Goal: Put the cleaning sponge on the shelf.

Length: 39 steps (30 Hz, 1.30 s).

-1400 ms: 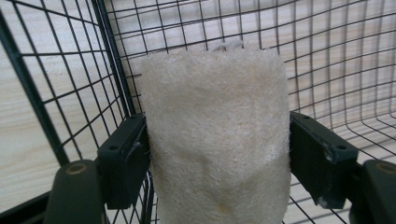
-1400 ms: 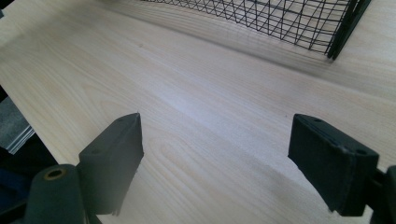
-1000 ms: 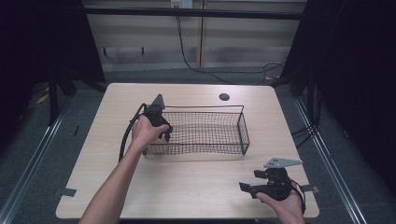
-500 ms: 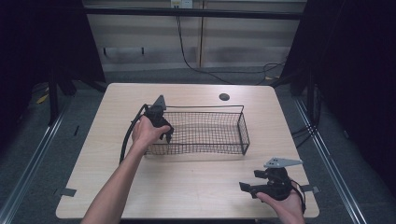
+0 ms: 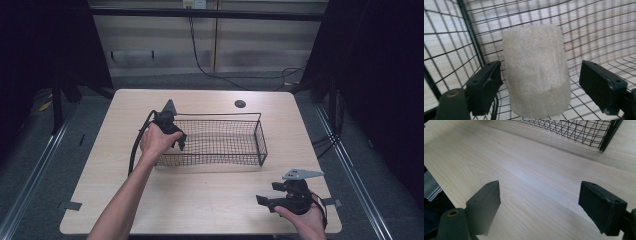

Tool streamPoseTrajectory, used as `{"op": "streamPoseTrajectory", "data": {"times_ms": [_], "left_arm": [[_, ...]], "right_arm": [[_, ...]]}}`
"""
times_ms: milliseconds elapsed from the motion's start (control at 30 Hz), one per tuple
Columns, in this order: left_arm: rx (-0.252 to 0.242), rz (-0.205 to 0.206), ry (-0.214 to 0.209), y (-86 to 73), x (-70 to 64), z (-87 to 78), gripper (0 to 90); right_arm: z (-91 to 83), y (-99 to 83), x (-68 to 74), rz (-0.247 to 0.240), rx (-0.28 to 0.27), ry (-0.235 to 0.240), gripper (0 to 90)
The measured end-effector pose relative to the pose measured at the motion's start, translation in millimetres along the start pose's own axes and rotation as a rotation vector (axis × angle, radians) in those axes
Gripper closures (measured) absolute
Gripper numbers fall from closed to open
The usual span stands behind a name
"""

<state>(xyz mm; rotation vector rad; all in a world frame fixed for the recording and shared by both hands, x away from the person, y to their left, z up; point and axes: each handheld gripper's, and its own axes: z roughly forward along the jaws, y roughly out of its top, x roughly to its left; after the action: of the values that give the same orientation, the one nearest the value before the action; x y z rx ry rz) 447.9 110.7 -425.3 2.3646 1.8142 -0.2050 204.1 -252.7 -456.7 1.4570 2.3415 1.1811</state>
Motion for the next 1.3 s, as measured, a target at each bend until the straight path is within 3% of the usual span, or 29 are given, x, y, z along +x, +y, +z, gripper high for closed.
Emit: {"op": "streamPoseTrajectory", "data": {"times_ms": [333,467,600,800,933,1300], "left_arm": [[-0.044,0.014,-0.025,-3.5,0.4,-15.5,19.1],[-0.071,0.041,-0.076,-6.5,2.6,-23.8,18.2],[-0.115,0.059,-0.095,-9.5,6.3,-30.7,18.0],[-0.16,0.159,-0.172,-17.5,14.1,-40.9,17.9],[-0.205,0.181,-0.208,-22.0,17.9,-47.4,17.5],[-0.281,0.29,-0.255,-37.1,26.0,-56.6,20.2]], "right_arm": [[-0.4,0.0,0.3,0.0,0.0,0.0,17.2],[0.0,0.1,0.0,0.0,-0.001,0.0,17.3],[-0.2,0.1,0.2,0.002,0.0,-0.002,17.2],[0.0,0.2,0.0,0.001,-0.001,-0.001,17.2],[-0.2,0.2,0.3,0.003,0.0,-0.003,17.3],[-0.1,0.1,0.3,0.004,0.0,-0.003,17.3]]}}
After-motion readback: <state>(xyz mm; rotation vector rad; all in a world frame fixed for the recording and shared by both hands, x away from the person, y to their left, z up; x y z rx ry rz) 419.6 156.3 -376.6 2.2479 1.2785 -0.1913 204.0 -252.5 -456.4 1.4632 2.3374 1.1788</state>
